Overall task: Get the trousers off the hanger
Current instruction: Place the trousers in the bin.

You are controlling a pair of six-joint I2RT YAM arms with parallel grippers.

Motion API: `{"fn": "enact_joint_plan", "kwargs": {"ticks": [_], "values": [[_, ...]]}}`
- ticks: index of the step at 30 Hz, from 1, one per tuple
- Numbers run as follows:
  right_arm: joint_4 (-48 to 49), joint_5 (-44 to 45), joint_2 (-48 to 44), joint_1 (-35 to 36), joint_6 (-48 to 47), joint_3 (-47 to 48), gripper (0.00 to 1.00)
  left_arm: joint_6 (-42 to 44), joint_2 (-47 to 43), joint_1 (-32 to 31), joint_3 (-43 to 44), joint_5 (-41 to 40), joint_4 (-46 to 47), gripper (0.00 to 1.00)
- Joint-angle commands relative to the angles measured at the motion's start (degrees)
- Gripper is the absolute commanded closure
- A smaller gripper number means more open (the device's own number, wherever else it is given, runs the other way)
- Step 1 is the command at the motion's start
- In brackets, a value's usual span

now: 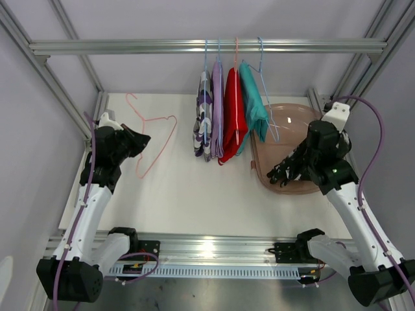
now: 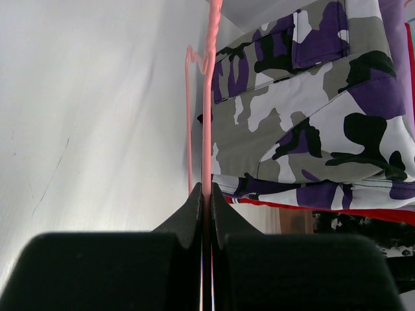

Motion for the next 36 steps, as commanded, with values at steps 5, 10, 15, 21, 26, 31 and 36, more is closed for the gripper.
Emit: {"fn": "enact_joint_plan", "kwargs": {"ticks": [5,10,15,21,26,31,36], "values": [[13.65,3.34,-3.85,-2.72,4.84,-1.05,1.0,1.58,-0.28,-0.42,3.1,0.99,2.01,1.0],[14.62,-0.44,3.0,-4.66,8.71,-1.49,1.0,2.28,-0.28,-0.42,3.28,1.95,2.18,0.99],[18.57,-3.17,8.63,-6.15,11.17,-2.81,1.0,2.98,-0.46,-0.51,3.46,1.69,1.92,0.99],[20.6,-8.53,16.79,-8.52,12.84,0.88,1.0,3.07,-0.28,-0.51,3.63,2.21,2.01,0.99],[22.0,-11.95,22.69,-8.97,13.46,3.96,1.0,3.25,-0.54,-0.51,3.81,3.09,2.01,1.0],[24.46,-14.33,29.09,-9.23,13.9,6.33,1.0,3.42,-0.81,-0.51,3.9,3.8,2.27,0.99],[25.43,-18.46,34.91,-9.41,14.16,10.46,0.12,3.95,-0.63,-0.51,3.98,4.32,2.36,0.99]]}}
